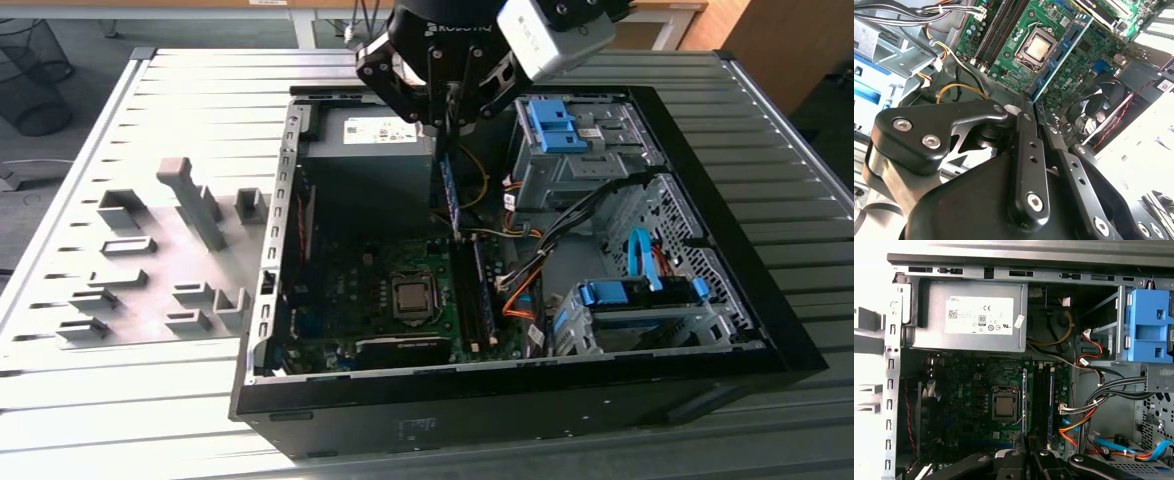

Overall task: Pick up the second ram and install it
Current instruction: 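Insert the second ram into the second slot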

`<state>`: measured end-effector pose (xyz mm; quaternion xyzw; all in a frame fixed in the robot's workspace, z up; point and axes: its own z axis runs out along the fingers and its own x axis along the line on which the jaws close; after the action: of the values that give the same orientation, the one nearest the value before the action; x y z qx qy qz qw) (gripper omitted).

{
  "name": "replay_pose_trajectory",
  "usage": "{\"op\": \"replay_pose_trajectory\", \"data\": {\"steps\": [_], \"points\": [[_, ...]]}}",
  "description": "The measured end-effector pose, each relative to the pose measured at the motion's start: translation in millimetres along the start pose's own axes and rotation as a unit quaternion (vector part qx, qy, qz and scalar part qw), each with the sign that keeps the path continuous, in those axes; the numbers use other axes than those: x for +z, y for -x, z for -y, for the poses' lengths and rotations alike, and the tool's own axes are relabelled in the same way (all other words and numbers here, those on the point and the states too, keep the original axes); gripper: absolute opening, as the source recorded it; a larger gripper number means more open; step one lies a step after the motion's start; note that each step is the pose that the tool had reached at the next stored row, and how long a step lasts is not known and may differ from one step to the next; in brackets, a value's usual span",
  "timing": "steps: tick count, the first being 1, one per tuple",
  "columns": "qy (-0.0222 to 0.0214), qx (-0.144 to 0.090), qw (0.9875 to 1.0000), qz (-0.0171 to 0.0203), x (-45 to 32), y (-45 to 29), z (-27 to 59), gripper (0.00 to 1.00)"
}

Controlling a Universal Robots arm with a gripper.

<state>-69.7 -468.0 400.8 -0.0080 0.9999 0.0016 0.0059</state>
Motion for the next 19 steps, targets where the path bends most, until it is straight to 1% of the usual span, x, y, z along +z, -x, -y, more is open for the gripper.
{"op": "replay_pose_trajectory", "data": {"steps": [13,16,19], "points": [[0.0001,0.000,1.0000,0.0000,0.3,0.1,0.0,0.14],[0.0001,0.000,1.0000,0.0000,2.4,3.5,0.1,0.14],[0.0000,0.000,1.0000,0.0000,7.2,8.2,0.1,0.14]]}}
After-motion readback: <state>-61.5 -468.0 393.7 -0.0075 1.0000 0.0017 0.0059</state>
